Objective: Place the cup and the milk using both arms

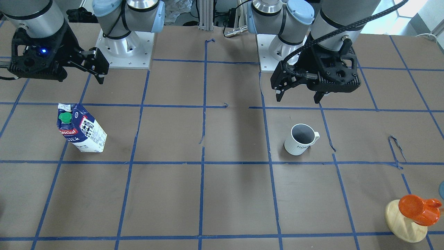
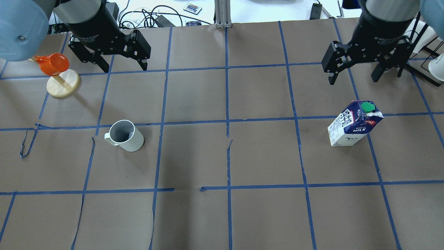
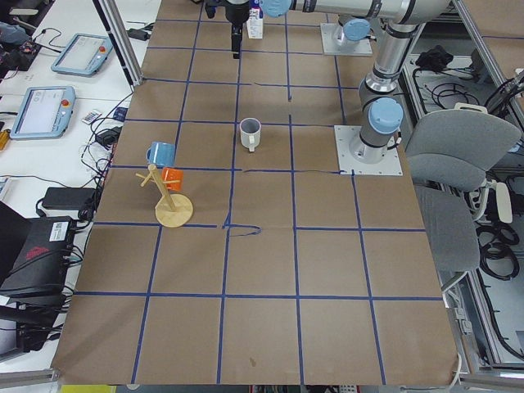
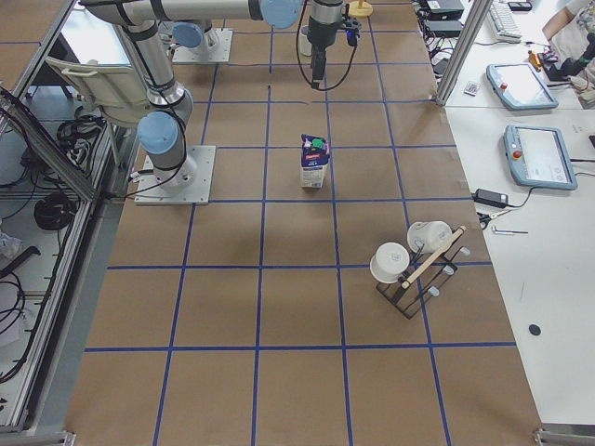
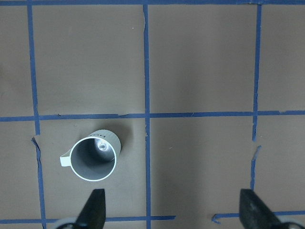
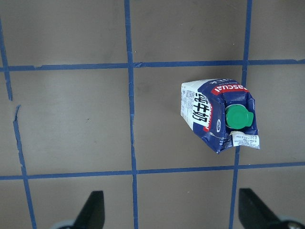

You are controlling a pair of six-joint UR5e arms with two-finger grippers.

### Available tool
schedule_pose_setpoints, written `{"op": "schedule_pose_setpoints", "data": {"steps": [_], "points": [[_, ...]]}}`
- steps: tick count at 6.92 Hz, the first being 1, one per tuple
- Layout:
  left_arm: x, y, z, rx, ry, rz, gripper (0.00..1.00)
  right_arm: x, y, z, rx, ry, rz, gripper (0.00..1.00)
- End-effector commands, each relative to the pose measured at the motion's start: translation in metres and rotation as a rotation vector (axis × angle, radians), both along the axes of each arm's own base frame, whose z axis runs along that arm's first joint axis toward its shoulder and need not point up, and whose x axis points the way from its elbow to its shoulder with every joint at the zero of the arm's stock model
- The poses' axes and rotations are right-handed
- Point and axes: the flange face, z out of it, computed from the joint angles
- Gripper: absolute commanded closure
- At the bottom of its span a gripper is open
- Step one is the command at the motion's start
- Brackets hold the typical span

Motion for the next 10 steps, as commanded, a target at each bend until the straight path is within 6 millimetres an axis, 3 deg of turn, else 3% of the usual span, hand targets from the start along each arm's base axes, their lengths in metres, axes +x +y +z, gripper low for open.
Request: {"op": "schedule_pose_setpoints", "data": {"steps": [1, 7, 8, 9, 10], "points": [[0.0, 0.001, -0.003, 0.006, -0.001, 0.001, 0.0, 0.002, 0.001, 0.001, -0.002, -0.003, 0.002, 0.0], [-0.001, 0.001, -0.005, 0.004, -0.002, 0.0, 0.0, -0.009, -0.006, -0.001, -0.012, 0.001, 0.03, 0.0], [-0.001, 0.001, -0.005, 0.004, 0.001, 0.0, 0.0, -0.036, -0.01, -0.001, -0.011, -0.004, 0.03, 0.0], [-0.001, 0.001, -0.005, 0.004, -0.001, 0.0, 0.0, -0.08, -0.015, -0.004, 0.001, -0.015, 0.049, 0.0], [0.001, 0.0, -0.006, 0.009, -0.002, 0.004, 0.0, -0.112, -0.016, -0.002, -0.01, -0.022, 0.059, 0.0]]}}
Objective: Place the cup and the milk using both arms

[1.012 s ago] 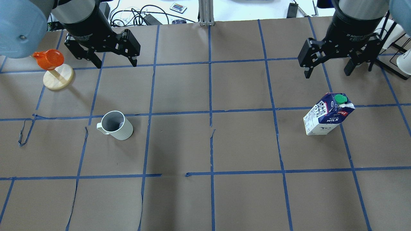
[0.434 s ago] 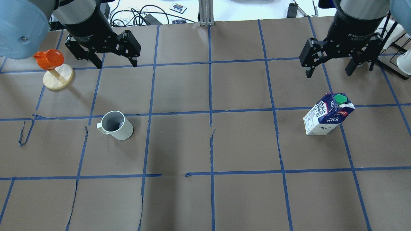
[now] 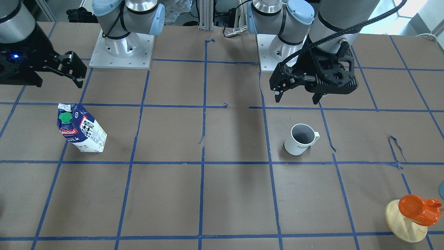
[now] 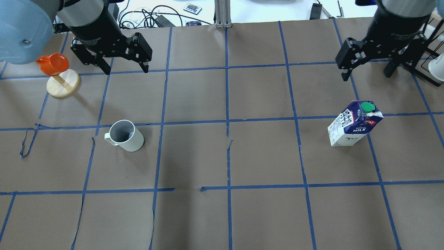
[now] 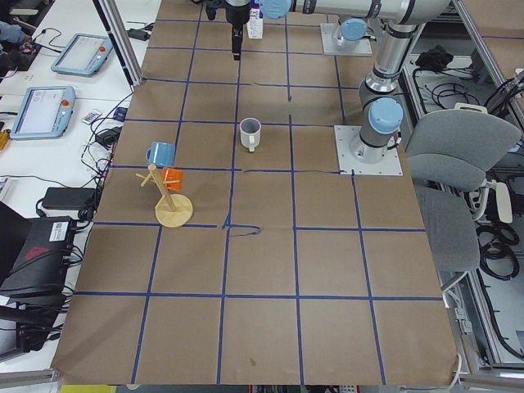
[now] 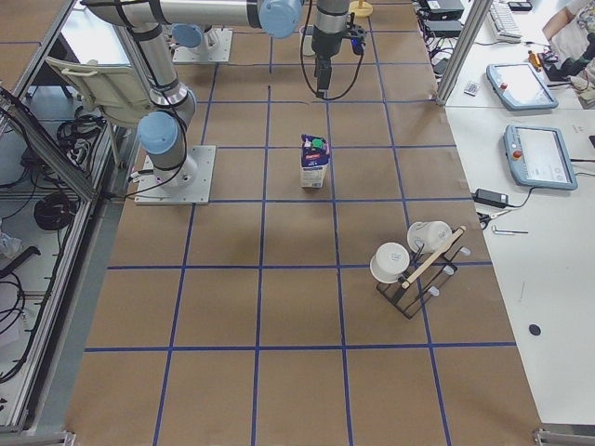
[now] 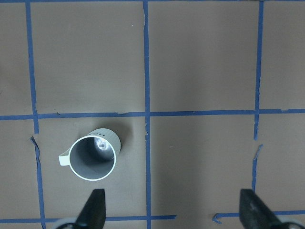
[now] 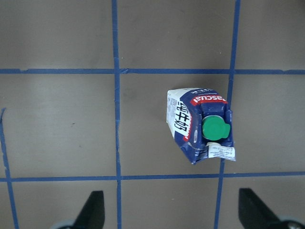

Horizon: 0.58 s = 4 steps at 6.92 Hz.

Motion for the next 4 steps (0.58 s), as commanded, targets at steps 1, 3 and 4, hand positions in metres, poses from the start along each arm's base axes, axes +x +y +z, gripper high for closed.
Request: {"op": "schedule_pose_setpoints", "data": {"steps": [1, 3, 4], "points": [[0.008, 0.003, -0.003, 0.036, -0.003, 0.017, 0.0, -0.055, -0.011, 0.007, -0.089, 0.01, 0.003, 0.0], [0.026, -0.006, -0.051, 0.14, 0.005, 0.057, 0.0, -0.061, -0.031, -0.054, 0.012, -0.029, -0.014, 0.0], [0.033, 0.0, -0.082, 0.175, 0.006, 0.056, 0.0, -0.062, -0.034, -0.07, 0.009, -0.028, -0.012, 0.0]]}}
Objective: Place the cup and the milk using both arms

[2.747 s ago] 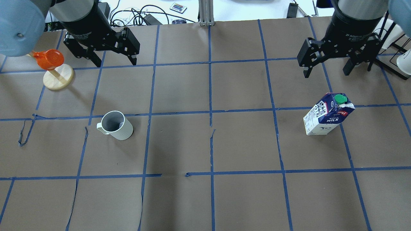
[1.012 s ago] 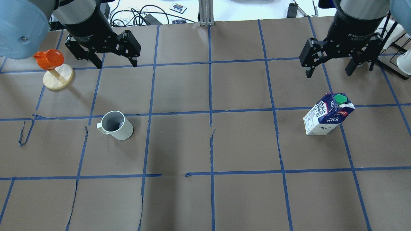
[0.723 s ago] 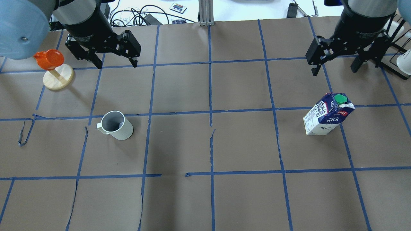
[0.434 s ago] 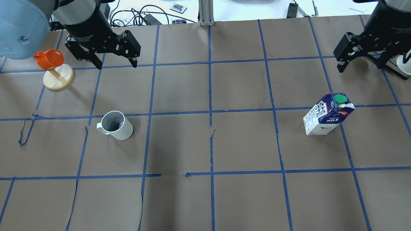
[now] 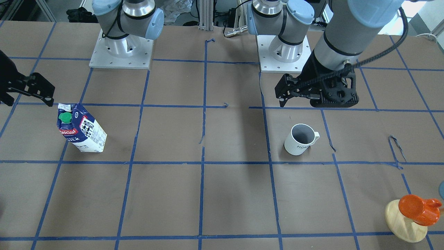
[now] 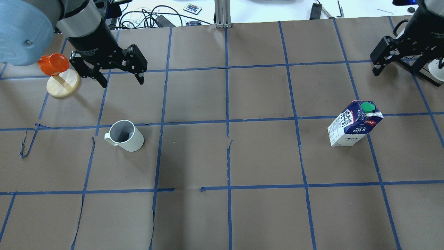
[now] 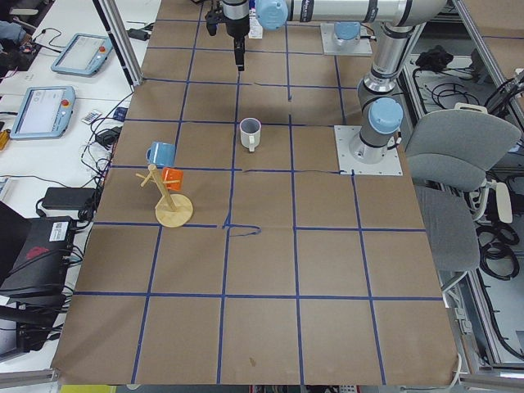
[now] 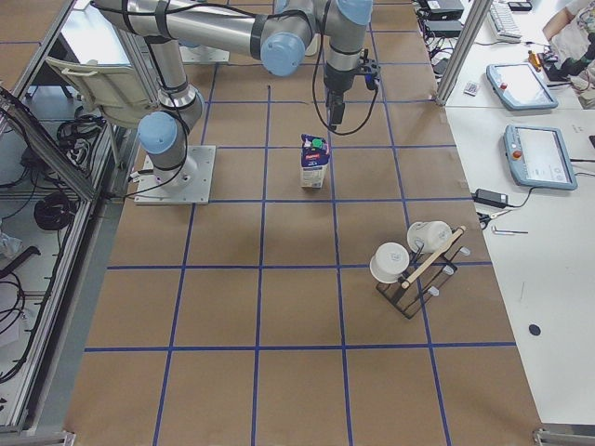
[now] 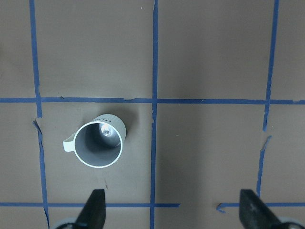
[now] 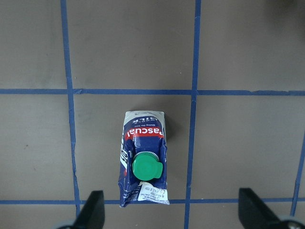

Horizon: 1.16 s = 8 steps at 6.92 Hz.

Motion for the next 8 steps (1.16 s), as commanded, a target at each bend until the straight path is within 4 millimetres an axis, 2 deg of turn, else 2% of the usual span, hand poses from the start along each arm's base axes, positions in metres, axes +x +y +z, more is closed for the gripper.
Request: {"op": "schedule_pose_setpoints", "data": {"steps": [1, 3, 4, 5, 6, 7, 8], "points": [[0.024, 0.01, -0.073, 0.076, 0.009, 0.016, 0.0, 0.002, -0.004, -0.044, 0.042, -0.023, 0.002, 0.0], [0.029, 0.028, -0.152, 0.072, 0.018, -0.069, 0.0, 0.014, 0.002, -0.072, 0.077, -0.106, -0.016, 0.0], [0.029, 0.037, -0.181, 0.06, 0.016, -0.072, 0.0, 0.015, 0.007, -0.085, 0.105, -0.114, -0.017, 0.0], [0.031, 0.033, -0.199, 0.043, 0.0, -0.075, 0.0, 0.014, 0.01, -0.097, 0.13, -0.106, -0.014, 0.0], [0.035, 0.031, -0.207, 0.059, -0.045, -0.082, 0.07, 0.011, 0.011, -0.099, 0.142, -0.078, -0.009, 0.0], [0.036, 0.029, -0.213, 0.068, -0.047, -0.081, 0.32, 0.009, 0.008, -0.108, 0.158, -0.074, -0.008, 0.0], [0.036, 0.026, -0.217, 0.074, -0.045, -0.084, 0.7, 0.009, 0.007, -0.111, 0.158, -0.074, -0.01, 0.0]]}}
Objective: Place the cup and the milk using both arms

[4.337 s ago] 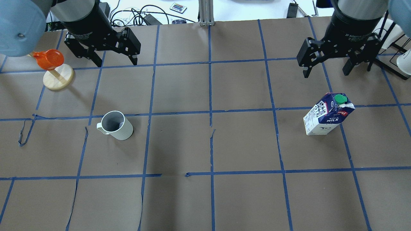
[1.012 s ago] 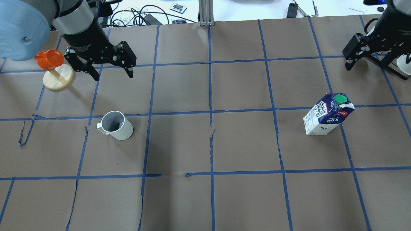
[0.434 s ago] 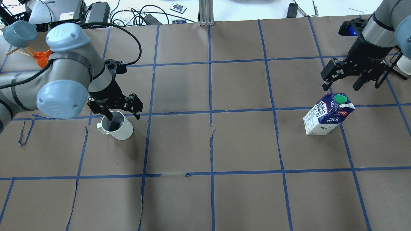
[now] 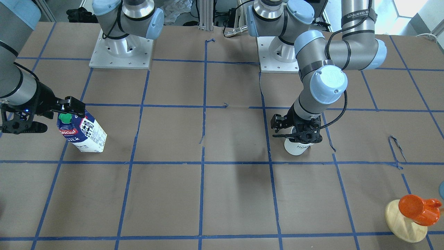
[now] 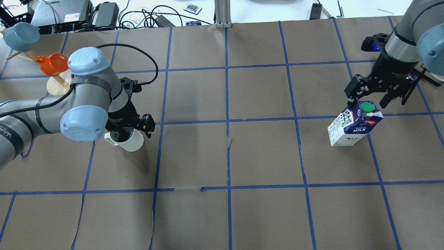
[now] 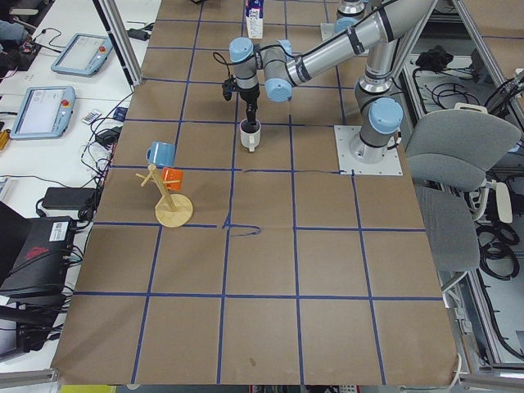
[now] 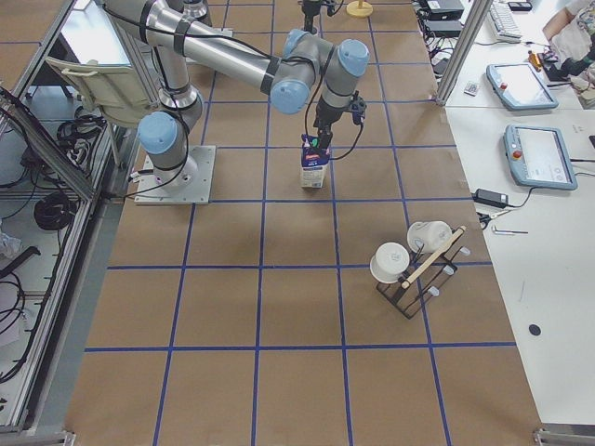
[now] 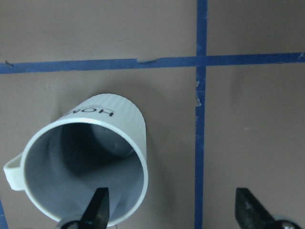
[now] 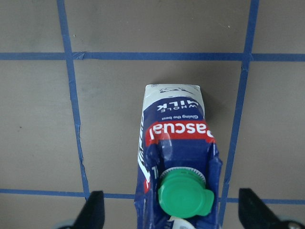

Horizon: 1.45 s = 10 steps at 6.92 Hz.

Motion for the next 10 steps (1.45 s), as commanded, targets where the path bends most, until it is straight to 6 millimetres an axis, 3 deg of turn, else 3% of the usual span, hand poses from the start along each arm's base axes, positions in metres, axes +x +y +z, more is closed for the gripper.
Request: {"op": "schedule_pose_setpoints", "data": {"steps": [1, 3, 4, 5, 6, 8, 9, 10], "points": [[0.001, -0.005, -0.005, 0.004, -0.007, 0.0, 1.0, 0.0, 0.001, -0.013, 0.017, 0.0, 0.0, 0.0], [0.0, -0.008, -0.002, -0.006, -0.012, 0.018, 1.0, 0.0, 0.001, -0.019, -0.005, 0.007, -0.002, 0.0], [-0.006, -0.01, 0.005, -0.023, -0.015, 0.088, 1.0, 0.0, 0.001, -0.021, -0.002, 0.007, -0.005, 0.08], [-0.027, -0.015, 0.015, -0.051, -0.015, 0.172, 1.0, -0.001, -0.001, -0.023, -0.001, 0.003, -0.007, 0.15], [-0.088, -0.011, 0.029, -0.075, 0.032, 0.136, 1.0, -0.002, -0.002, -0.021, -0.006, 0.005, -0.008, 0.25], [-0.183, 0.001, 0.047, -0.089, 0.091, 0.193, 1.0, -0.002, -0.003, -0.019, -0.009, 0.005, -0.007, 0.56], [-0.222, 0.006, 0.045, -0.093, 0.097, 0.19, 1.0, -0.002, -0.002, -0.019, -0.007, 0.005, -0.007, 0.74], [-0.246, -0.004, 0.039, -0.092, 0.098, 0.189, 1.0, -0.002, -0.003, -0.018, -0.01, 0.006, -0.007, 0.85]]}}
